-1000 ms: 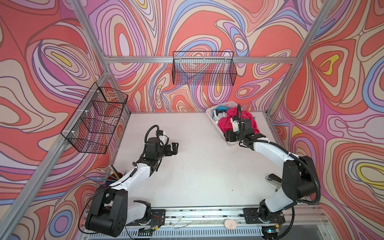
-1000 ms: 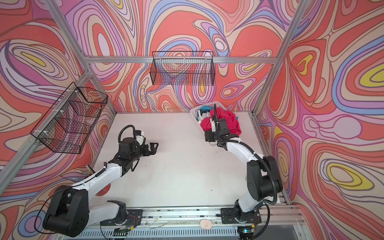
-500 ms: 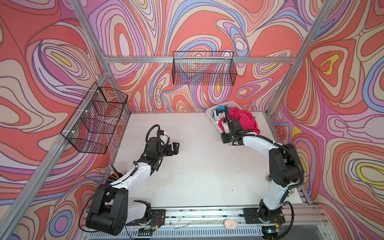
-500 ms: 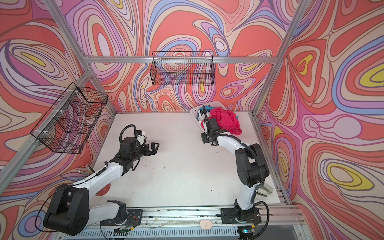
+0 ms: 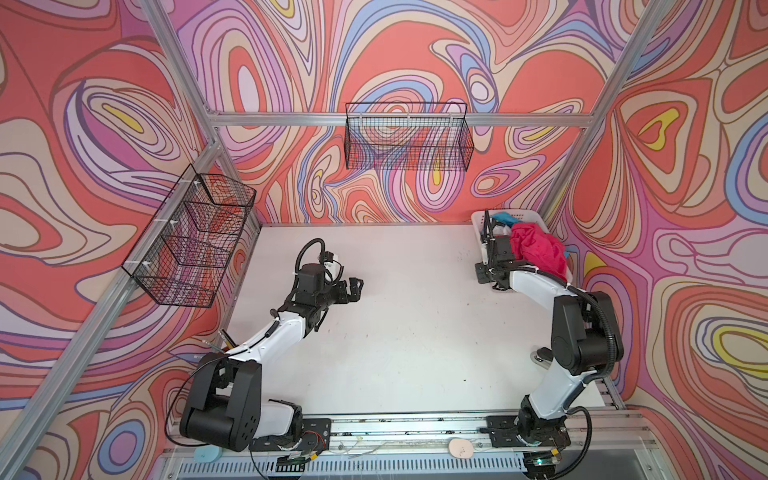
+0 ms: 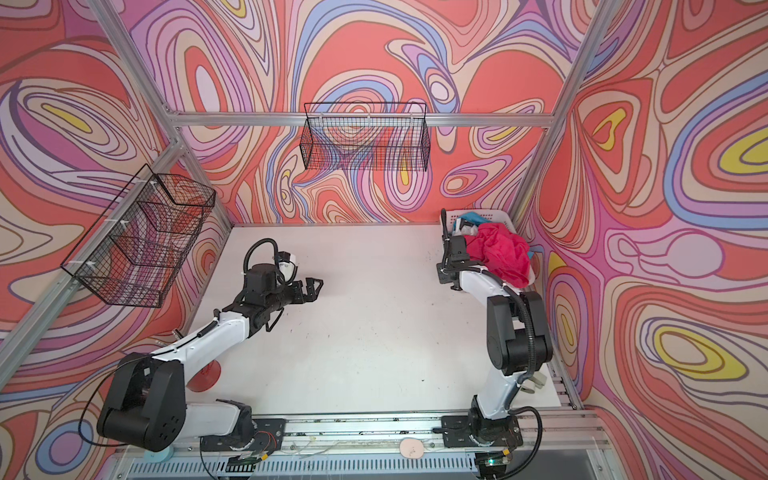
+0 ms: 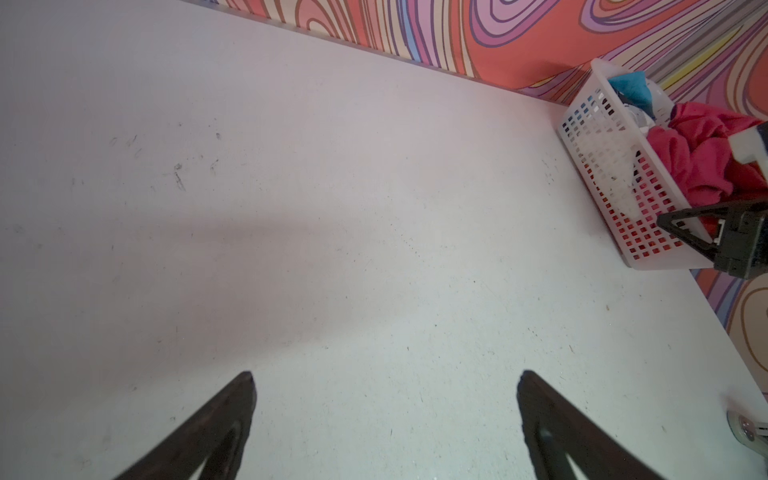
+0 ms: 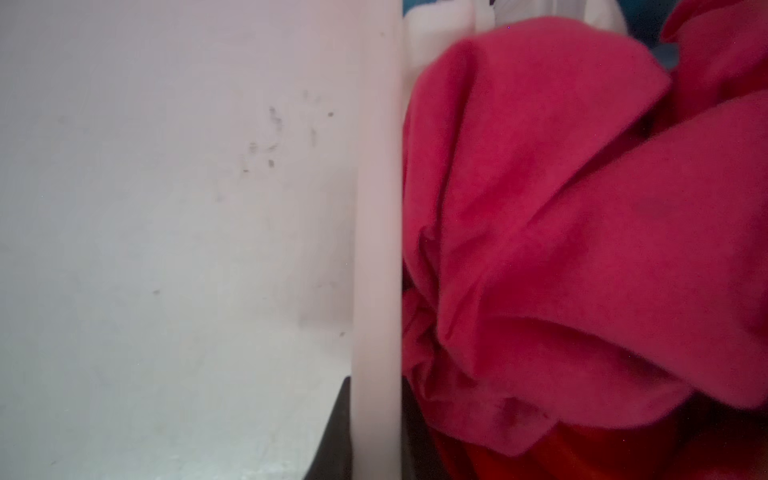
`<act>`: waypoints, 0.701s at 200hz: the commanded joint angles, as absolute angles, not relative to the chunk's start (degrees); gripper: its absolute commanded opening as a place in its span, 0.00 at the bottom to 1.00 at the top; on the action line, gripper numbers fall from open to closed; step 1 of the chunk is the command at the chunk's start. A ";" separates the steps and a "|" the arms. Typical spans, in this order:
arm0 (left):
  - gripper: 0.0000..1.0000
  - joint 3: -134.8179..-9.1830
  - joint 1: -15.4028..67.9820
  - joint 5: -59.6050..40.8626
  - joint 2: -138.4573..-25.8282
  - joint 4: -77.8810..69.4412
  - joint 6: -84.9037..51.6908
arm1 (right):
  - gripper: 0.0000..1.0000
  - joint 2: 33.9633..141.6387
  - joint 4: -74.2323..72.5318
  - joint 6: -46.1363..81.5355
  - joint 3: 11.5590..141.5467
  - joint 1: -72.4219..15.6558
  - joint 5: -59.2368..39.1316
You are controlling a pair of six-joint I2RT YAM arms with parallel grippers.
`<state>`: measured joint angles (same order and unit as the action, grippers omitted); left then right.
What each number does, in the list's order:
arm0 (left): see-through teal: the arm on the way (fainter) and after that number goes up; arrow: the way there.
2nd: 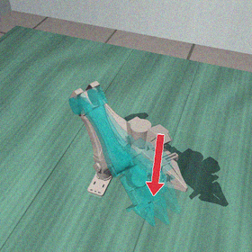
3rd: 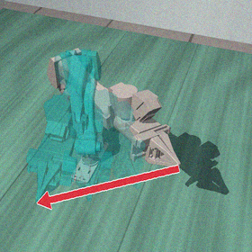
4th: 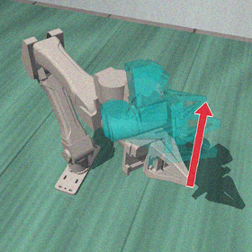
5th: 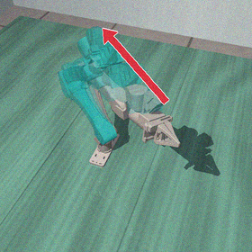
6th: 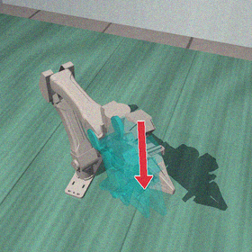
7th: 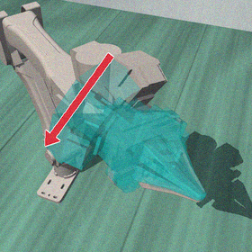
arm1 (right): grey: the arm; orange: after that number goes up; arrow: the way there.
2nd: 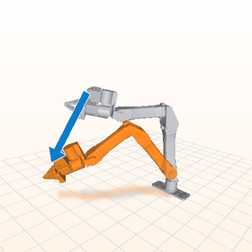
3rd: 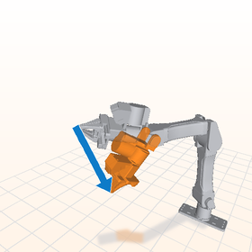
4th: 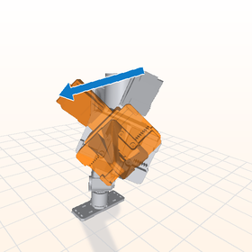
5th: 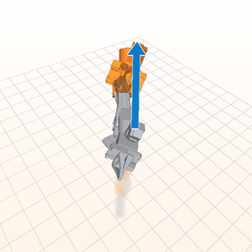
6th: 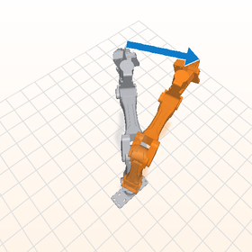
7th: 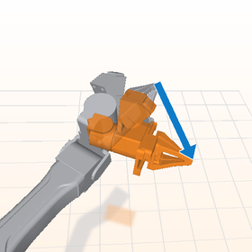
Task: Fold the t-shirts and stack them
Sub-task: 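Reach the right gripper into the white basket and grasp the pink t-shirt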
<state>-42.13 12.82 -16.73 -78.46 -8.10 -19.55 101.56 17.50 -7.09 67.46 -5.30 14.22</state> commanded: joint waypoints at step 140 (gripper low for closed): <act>1.00 -41.13 14.16 -17.71 -78.54 -8.18 -19.10 | 0.42 94.95 21.03 -11.02 70.39 -3.14 14.53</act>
